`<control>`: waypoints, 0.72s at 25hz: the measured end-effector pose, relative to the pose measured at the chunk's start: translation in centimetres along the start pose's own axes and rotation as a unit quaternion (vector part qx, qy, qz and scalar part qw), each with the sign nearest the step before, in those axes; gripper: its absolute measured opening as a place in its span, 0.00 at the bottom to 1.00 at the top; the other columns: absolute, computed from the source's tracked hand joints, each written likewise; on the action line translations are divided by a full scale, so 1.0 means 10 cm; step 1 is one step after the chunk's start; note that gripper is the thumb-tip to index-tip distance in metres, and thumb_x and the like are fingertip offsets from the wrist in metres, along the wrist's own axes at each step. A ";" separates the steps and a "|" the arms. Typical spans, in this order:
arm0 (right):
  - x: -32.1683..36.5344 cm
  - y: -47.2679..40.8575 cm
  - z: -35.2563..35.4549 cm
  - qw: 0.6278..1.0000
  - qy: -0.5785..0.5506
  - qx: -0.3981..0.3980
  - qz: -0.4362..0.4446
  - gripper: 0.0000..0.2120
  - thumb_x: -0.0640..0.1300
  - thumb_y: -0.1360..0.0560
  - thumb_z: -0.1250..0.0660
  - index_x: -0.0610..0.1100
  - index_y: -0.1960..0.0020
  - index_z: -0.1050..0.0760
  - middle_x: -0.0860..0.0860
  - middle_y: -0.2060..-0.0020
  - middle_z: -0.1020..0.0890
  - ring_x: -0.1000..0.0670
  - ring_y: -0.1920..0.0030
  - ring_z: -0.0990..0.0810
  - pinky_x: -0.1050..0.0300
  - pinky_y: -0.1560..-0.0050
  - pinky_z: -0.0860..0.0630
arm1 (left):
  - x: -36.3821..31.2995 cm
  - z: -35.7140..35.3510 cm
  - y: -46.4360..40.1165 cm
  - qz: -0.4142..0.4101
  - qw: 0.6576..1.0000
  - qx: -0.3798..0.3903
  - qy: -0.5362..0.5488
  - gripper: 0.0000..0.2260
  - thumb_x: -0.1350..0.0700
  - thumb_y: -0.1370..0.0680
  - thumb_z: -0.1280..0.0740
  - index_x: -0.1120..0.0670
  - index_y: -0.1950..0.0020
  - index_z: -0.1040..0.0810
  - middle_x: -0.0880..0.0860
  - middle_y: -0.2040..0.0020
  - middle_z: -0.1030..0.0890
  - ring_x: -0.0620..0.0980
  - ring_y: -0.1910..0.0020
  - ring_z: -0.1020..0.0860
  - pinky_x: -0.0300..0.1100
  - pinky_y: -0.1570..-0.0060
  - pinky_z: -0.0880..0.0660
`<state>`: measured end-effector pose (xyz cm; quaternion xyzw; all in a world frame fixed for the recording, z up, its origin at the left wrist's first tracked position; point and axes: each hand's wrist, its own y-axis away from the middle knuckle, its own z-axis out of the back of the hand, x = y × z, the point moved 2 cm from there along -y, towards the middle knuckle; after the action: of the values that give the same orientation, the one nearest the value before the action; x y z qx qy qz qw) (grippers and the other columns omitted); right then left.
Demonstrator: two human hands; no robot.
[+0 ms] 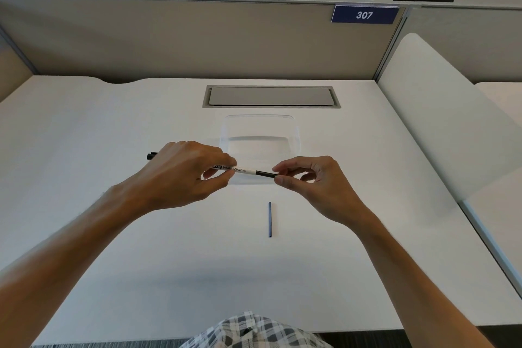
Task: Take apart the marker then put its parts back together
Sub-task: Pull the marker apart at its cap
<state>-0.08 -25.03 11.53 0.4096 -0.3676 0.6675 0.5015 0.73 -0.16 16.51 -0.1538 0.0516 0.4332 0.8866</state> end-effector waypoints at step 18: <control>-0.04 -0.02 -0.05 0.993 -0.116 0.004 -0.010 0.03 0.43 0.28 0.24 0.49 0.55 0.15 0.51 0.59 0.13 0.54 0.57 0.15 0.62 0.51 0.21 | 0.00 0.00 0.01 0.005 1.000 -0.016 0.016 0.07 0.48 0.22 0.35 0.46 0.49 0.18 0.41 0.68 0.26 0.38 0.71 0.28 0.29 0.70 0.39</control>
<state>0.06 -24.69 11.01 0.4898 -0.4162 0.6123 0.4604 0.71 -0.09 16.47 -0.1747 0.0596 0.4356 0.8810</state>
